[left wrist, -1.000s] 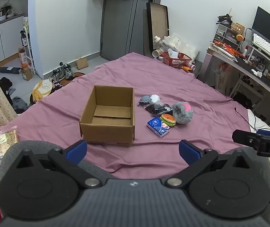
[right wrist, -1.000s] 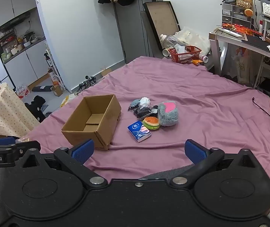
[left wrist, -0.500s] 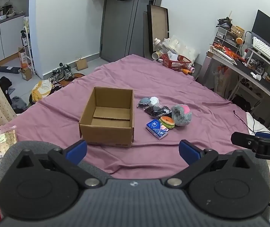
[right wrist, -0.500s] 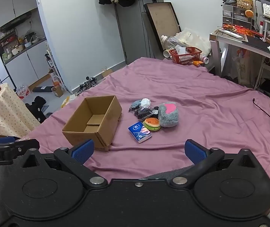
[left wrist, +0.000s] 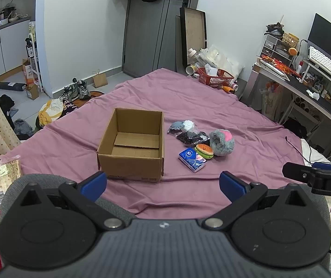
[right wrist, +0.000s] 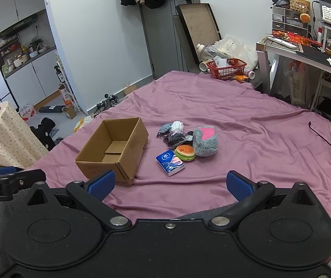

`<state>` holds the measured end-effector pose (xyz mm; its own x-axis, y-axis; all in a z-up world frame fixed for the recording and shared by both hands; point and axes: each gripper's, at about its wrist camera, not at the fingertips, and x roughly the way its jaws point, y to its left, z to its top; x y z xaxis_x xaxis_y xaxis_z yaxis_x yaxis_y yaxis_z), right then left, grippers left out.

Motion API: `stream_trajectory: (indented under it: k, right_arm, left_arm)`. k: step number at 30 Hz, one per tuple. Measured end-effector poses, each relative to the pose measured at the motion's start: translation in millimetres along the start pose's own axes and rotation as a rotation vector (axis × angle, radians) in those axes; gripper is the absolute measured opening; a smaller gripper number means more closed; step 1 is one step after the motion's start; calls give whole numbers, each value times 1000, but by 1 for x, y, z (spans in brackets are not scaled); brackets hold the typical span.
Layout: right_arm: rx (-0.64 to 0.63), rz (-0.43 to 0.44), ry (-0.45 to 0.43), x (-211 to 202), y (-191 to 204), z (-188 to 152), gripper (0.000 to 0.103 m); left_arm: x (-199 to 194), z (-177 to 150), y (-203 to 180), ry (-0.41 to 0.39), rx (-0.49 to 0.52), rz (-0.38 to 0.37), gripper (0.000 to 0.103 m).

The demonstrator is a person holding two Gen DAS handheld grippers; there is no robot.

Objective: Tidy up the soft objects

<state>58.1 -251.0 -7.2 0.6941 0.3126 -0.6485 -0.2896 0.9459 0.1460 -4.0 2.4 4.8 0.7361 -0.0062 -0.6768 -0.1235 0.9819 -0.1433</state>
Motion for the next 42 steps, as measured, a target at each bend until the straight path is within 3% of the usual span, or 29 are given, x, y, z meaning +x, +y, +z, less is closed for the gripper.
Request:
stream_trajectory:
  k: [42]
  right_arm:
    - [-1,1,-5,0,-2,0,103]
  left_arm:
    - [-8,5,-1,-12,-7,1,103]
